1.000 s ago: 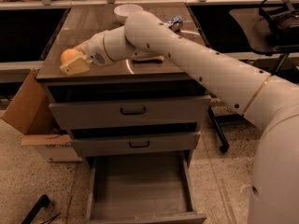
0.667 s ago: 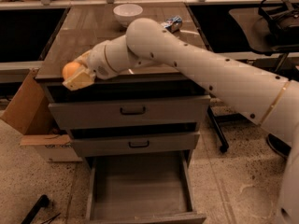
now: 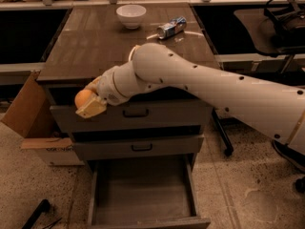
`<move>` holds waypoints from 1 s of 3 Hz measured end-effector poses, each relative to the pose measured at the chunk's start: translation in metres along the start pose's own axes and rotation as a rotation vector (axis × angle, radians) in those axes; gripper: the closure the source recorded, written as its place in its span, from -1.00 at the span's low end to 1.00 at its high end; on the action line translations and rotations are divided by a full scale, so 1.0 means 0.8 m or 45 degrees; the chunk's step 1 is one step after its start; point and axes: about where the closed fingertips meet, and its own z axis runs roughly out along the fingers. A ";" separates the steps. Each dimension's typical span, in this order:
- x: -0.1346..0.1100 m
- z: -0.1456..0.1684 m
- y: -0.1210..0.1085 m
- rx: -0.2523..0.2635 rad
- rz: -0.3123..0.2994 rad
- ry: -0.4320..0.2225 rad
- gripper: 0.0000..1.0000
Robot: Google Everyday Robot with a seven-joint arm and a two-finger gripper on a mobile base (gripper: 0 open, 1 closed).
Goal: Place orange into bottom drawer
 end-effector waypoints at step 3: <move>0.046 0.015 0.042 -0.020 0.039 0.082 1.00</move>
Offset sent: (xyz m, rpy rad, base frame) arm -0.0202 -0.0062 -0.0274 -0.0419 0.0287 -0.0077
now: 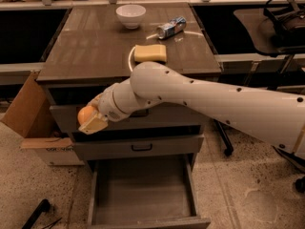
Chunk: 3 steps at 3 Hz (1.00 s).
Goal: Place orange into bottom drawer
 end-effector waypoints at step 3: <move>0.106 0.053 0.032 0.020 0.007 -0.041 1.00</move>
Offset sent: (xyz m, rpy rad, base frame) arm -0.0135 -0.0229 -0.1049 0.0693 -0.0383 -0.0105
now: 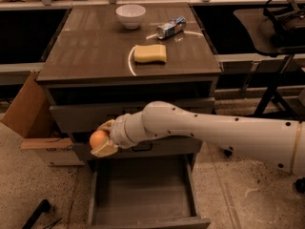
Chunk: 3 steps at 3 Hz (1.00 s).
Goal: Place orange into bottom drawer
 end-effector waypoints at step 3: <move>0.121 0.076 0.054 -0.080 0.198 -0.032 1.00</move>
Offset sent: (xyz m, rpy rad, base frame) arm -0.0279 -0.0084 -0.1283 0.0698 0.1605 -0.0476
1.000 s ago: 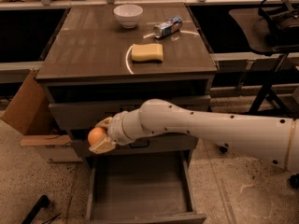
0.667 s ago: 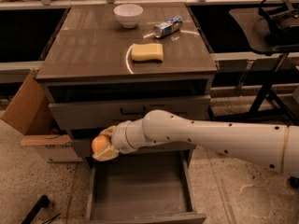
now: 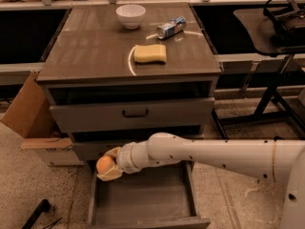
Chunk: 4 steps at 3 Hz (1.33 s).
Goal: Place orange into bottom drawer
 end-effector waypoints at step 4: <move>0.160 0.057 -0.014 -0.014 0.080 0.026 1.00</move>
Offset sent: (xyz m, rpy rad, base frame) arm 0.0111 -0.0285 -0.0986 -0.0636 0.1635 -0.0956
